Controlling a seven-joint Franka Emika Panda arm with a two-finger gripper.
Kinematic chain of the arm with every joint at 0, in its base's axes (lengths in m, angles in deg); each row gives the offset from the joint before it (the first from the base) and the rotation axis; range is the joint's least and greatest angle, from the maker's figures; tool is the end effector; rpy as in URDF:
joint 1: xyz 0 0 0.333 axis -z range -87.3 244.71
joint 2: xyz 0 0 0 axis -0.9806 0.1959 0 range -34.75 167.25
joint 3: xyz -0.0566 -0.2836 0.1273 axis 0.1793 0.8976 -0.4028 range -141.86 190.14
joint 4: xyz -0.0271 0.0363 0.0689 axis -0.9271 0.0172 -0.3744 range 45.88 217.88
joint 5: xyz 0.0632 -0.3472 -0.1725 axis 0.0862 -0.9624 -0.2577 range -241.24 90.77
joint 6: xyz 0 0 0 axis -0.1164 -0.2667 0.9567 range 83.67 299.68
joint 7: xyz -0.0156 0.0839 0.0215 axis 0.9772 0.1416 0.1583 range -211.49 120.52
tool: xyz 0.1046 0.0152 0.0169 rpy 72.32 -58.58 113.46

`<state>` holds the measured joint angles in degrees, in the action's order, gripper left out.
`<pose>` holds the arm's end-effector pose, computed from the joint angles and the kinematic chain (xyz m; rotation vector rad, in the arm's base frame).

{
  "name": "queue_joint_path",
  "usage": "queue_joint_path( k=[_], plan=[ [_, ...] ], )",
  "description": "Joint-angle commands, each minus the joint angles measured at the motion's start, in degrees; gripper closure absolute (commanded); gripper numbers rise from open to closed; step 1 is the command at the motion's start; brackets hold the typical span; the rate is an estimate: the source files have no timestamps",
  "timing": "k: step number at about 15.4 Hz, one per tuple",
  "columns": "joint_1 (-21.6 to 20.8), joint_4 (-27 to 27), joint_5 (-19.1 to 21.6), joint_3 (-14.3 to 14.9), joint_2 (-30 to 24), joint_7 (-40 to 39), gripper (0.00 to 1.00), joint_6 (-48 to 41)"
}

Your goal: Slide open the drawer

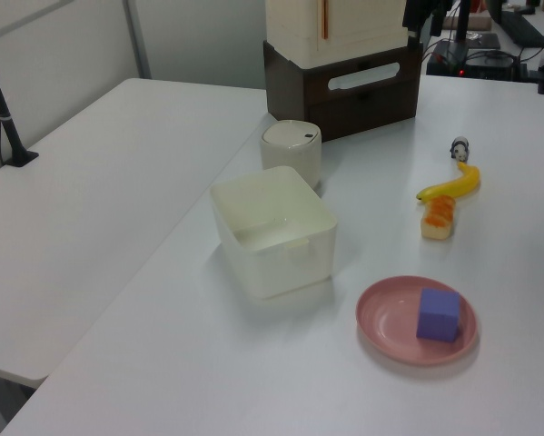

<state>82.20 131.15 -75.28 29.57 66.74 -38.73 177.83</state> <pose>0.5563 -0.0872 0.6308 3.1082 -0.4276 0.0930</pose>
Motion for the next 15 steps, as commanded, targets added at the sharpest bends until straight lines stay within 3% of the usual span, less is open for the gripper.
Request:
queue_joint_path(
  k=[1,6,10,15],
  plan=[
    [-0.16,0.73,1.45,0.46,-1.11,0.02,0.0,2.54],
    [0.02,-0.06,1.45,0.89,-1.64,-1.38,0.0,0.8],
    [0.02,-0.94,1.27,1.07,-1.72,-9.11,0.0,-4.29],
    [0.1,-0.94,1.18,1.16,-1.64,-9.57,0.0,-4.39]
  ],
)
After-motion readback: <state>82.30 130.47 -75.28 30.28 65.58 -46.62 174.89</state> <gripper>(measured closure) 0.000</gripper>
